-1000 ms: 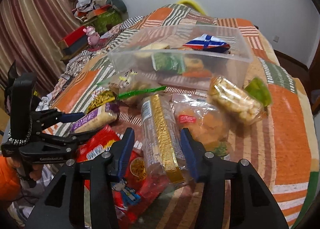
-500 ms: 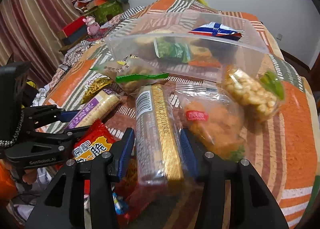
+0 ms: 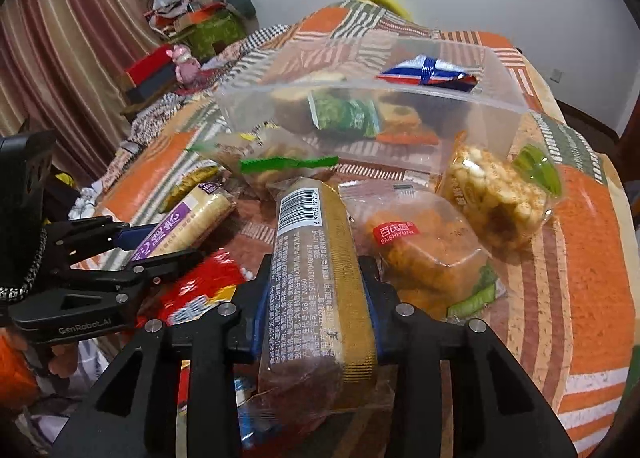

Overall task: Organize snacks
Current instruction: 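Lower the long cake into the box with left tool while right lowers biscuit roll, then grasp the yellow chip bag with left tool while right grasps orange puff bag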

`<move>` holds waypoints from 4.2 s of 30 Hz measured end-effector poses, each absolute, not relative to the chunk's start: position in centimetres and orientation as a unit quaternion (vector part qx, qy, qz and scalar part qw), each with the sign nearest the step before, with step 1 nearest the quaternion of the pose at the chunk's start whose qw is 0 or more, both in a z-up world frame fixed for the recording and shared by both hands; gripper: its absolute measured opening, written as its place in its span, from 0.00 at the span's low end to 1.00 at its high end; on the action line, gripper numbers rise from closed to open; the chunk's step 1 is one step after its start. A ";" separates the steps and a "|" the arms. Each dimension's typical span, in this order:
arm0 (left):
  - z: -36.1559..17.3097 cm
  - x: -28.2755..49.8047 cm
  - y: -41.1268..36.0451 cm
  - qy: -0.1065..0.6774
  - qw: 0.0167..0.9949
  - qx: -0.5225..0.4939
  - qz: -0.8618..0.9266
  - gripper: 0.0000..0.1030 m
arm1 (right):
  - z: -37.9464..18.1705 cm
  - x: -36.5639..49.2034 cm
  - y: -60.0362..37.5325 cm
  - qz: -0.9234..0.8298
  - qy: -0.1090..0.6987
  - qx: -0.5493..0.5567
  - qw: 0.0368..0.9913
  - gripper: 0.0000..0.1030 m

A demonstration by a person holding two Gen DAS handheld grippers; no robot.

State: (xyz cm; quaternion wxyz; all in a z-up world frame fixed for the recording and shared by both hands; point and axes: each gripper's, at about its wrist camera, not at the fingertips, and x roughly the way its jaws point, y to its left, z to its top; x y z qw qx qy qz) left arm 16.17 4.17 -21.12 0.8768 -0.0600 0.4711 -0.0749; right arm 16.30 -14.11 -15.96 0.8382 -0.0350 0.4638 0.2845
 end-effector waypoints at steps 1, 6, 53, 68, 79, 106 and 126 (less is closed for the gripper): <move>-20.7 15.9 4.1 0.466 0.880 -0.057 -0.074 0.43 | -15.7 16.1 -14.2 0.285 0.461 -0.033 0.840 0.33; -18.6 15.3 4.3 0.446 0.890 -0.055 -0.074 0.43 | -14.1 15.7 -14.8 0.289 0.440 -0.021 0.850 0.33; -14.5 32.9 6.0 0.400 0.914 -0.041 -0.052 0.43 | -10.6 29.4 -11.1 0.244 0.397 -0.035 0.884 0.34; -17.3 35.8 6.0 0.432 0.900 -0.045 -0.042 0.43 | -13.4 31.6 -9.6 0.251 0.456 -0.035 0.853 0.34; -17.1 35.1 6.1 0.430 0.900 -0.053 -0.037 0.44 | -12.4 30.9 -9.5 0.247 0.436 -0.047 0.864 0.37; -16.0 24.4 10.2 0.440 0.898 -0.013 -0.006 0.58 | -9.3 23.0 -17.6 0.209 0.382 -0.040 0.899 0.45; -22.6 22.0 10.5 0.512 0.855 -0.078 -0.013 0.65 | -14.0 18.8 -18.9 0.223 0.442 -0.028 0.868 0.53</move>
